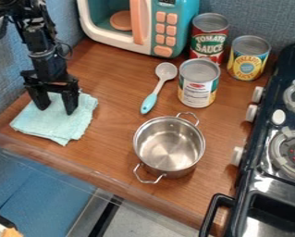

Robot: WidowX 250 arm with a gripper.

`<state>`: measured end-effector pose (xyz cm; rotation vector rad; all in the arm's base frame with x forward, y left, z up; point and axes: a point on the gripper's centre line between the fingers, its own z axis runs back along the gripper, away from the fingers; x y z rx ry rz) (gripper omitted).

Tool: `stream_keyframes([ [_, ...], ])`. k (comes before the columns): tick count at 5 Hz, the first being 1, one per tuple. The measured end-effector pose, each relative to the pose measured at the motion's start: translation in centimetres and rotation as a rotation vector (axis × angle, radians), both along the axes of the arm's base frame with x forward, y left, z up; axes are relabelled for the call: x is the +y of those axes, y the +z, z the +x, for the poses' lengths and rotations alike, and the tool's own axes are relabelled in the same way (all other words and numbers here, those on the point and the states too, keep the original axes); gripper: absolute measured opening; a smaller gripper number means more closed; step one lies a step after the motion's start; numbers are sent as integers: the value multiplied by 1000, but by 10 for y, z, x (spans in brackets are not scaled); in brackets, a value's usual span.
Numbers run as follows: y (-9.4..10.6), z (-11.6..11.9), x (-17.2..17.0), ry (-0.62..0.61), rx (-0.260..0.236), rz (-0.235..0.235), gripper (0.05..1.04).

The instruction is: Put the blue towel on the left side of the table

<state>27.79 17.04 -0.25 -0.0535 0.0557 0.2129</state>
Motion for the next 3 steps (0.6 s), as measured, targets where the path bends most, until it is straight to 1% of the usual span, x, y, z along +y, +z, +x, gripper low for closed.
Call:
stream_keyframes([
  [1,17,4,-10,3,-76,-19,999],
  [2,44,5,-16,-22,-158,-17,999],
  [3,47,-1,-11,-25,-164,-14,999],
])
